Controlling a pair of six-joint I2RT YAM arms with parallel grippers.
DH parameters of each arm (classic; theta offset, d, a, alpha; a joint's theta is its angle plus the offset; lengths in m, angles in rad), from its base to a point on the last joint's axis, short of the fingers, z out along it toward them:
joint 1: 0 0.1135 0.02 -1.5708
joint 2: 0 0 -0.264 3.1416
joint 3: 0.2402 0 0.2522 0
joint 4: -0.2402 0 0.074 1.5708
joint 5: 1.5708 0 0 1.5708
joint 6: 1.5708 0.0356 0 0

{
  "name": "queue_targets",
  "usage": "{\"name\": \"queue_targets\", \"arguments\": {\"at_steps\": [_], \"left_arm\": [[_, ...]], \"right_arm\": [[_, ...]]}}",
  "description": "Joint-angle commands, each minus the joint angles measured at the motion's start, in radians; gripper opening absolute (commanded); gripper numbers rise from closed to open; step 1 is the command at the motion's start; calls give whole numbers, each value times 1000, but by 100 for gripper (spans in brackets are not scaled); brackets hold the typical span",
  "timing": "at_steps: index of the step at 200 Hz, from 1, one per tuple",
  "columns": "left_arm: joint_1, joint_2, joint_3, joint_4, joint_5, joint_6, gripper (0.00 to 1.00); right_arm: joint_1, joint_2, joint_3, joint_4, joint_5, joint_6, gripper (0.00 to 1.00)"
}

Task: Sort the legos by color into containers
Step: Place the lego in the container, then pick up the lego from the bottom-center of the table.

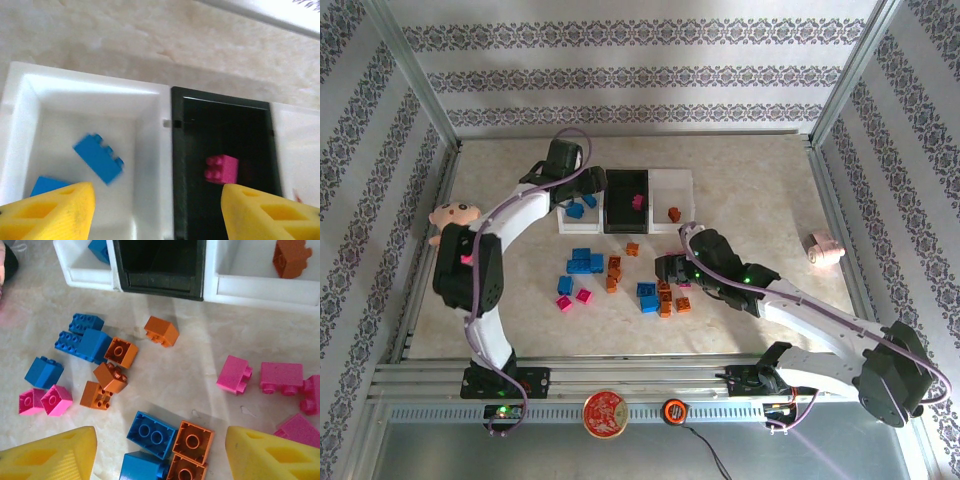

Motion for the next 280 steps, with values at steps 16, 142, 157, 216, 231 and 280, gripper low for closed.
{"name": "queue_targets", "arguments": {"at_steps": [16,142,157,216,231,280], "left_arm": [[-3,-300,-196,130,94,-63,76],[0,-965,-759,179,-96,-325,100],[0,-955,-761,209,-52,-351,100],[30,-951,-913,534,120,-442,100],[44,-946,-954,650,182,-448,100],[57,-900,-902,630,295,-419,100]], "right_arm": [[105,134,102,7,4,-21,70],[306,614,353,11,107,153,63],[300,641,369,9,116,161,62],[291,742,437,-3,101,170,61],[284,756,437,-9,110,182,59],[270,793,439,6,102,178,46]]}}
